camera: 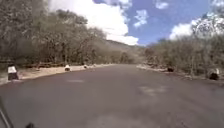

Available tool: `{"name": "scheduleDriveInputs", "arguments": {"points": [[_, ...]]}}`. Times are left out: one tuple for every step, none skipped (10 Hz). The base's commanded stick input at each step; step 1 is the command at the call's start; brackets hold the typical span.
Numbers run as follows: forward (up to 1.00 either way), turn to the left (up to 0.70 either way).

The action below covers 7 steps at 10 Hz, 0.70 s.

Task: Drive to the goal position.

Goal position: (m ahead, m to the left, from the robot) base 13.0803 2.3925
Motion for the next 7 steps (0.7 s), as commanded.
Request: {"name": "scheduleDriveInputs", "arguments": {"points": [[0.7, 0.0], [0.7, 0.0], [0.7, 0.0], [0.7, 0.0], [0.7, 0.0], [0.7, 0.0], [0.7, 0.0]]}}
